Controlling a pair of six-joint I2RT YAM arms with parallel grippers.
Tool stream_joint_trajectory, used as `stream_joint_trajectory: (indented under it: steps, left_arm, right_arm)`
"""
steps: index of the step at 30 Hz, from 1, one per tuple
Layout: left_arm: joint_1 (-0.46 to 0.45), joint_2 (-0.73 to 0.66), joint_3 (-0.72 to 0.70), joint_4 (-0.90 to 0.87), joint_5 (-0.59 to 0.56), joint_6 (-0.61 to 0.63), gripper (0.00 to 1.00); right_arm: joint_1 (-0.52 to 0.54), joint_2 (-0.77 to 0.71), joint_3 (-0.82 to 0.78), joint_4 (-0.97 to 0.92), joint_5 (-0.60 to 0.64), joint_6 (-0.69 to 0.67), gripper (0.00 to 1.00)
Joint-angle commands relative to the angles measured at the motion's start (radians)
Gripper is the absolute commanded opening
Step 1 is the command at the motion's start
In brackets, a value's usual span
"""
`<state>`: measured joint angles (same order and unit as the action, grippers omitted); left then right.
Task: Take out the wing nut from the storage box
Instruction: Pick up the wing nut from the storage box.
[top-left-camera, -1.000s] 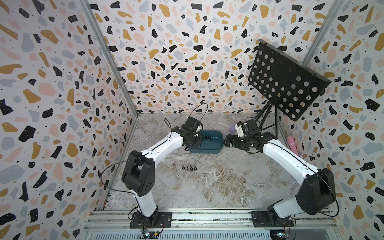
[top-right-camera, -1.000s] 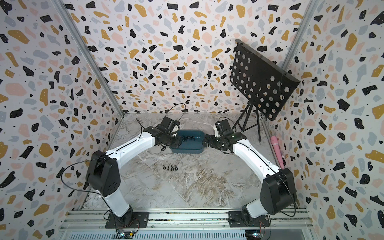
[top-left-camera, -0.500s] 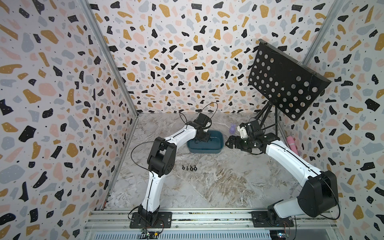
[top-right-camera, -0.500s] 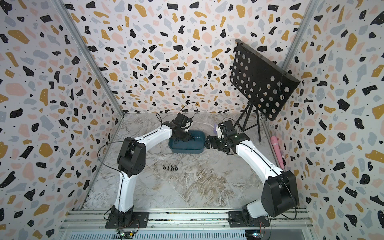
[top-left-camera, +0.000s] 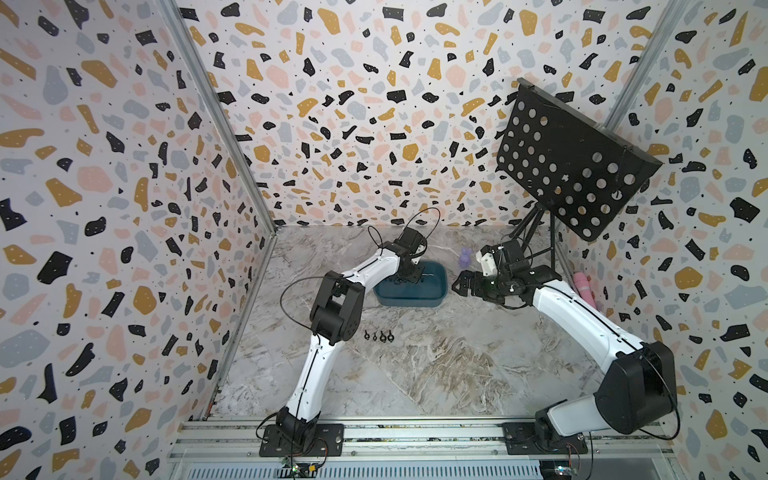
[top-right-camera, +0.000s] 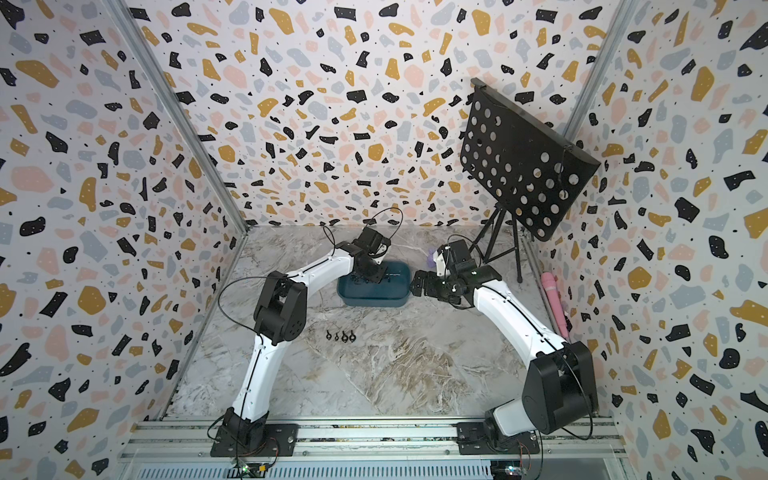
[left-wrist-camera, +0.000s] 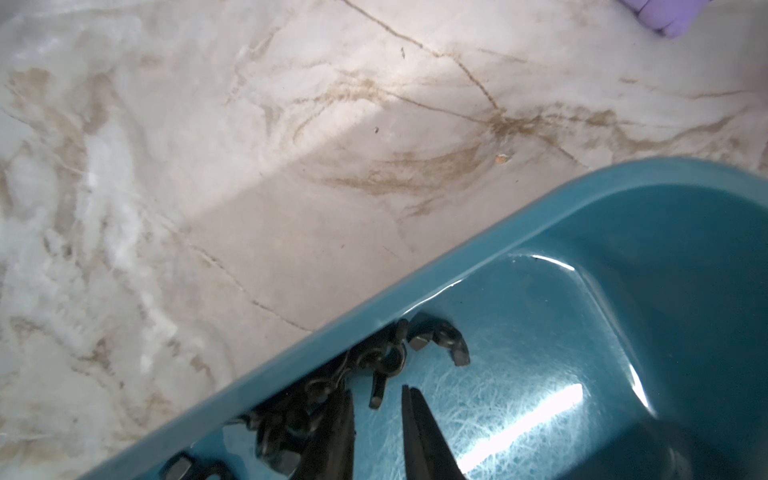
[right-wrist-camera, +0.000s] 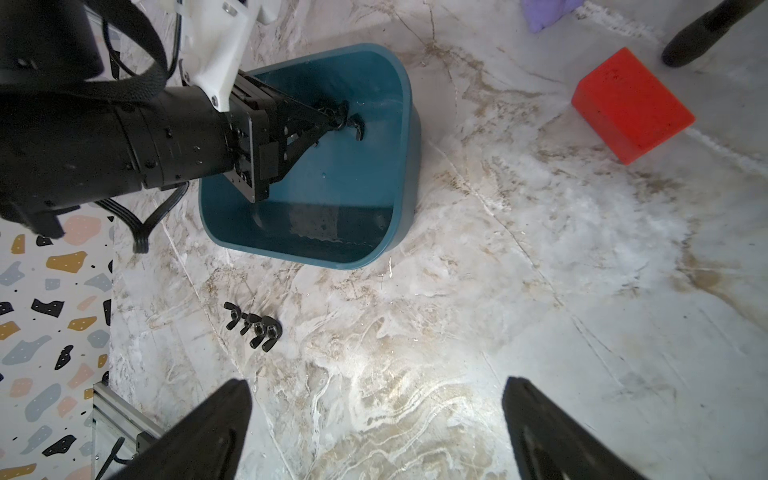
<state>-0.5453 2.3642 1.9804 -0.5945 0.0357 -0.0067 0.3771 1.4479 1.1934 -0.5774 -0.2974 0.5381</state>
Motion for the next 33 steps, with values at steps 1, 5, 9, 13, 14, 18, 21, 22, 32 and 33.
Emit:
stream_joint_trajectory:
  steps: [1, 5, 9, 13, 14, 18, 21, 22, 32, 33]
  left_arm:
    - [0.000, 0.008, 0.024, -0.019, 0.005, 0.021, 0.25]
    - [-0.001, 0.012, 0.017, -0.019, 0.024, 0.017, 0.25]
    - [0.001, 0.025, 0.026, -0.018, 0.014, 0.017, 0.26]
    - [0.002, 0.039, 0.038, -0.019, 0.017, 0.014, 0.25]
    - [0.002, 0.041, 0.040, -0.019, 0.021, 0.014, 0.25]
    - [0.004, 0.049, 0.046, -0.018, 0.024, 0.013, 0.25]
    - [0.003, 0.053, 0.051, -0.019, 0.016, 0.011, 0.22]
    - [0.004, 0.056, 0.055, -0.019, 0.013, 0.011, 0.20]
    - [-0.001, -0.008, 0.021, -0.019, 0.024, 0.007, 0.01]
    - [-0.003, -0.025, 0.007, -0.019, 0.028, 0.004, 0.01]
  right_arm:
    - [-0.007, 0.005, 0.010, -0.032, -0.008, -0.005, 1.00]
    - [-0.009, 0.012, 0.014, -0.032, -0.011, -0.002, 1.00]
    - [-0.009, 0.014, 0.015, -0.031, -0.015, -0.001, 1.00]
    - [-0.009, 0.012, 0.014, -0.035, -0.015, 0.000, 1.00]
    - [-0.010, 0.011, 0.012, -0.036, -0.014, -0.001, 1.00]
    - [-0.009, 0.009, 0.009, -0.036, -0.014, 0.002, 1.00]
    - [-0.009, 0.008, 0.009, -0.036, -0.017, 0.002, 1.00]
    - [-0.010, 0.008, 0.008, -0.036, -0.017, 0.002, 1.00]
    - [-0.009, 0.001, 0.002, -0.030, -0.029, 0.007, 1.00]
    - [-0.009, 0.000, 0.000, -0.031, -0.032, 0.009, 1.00]
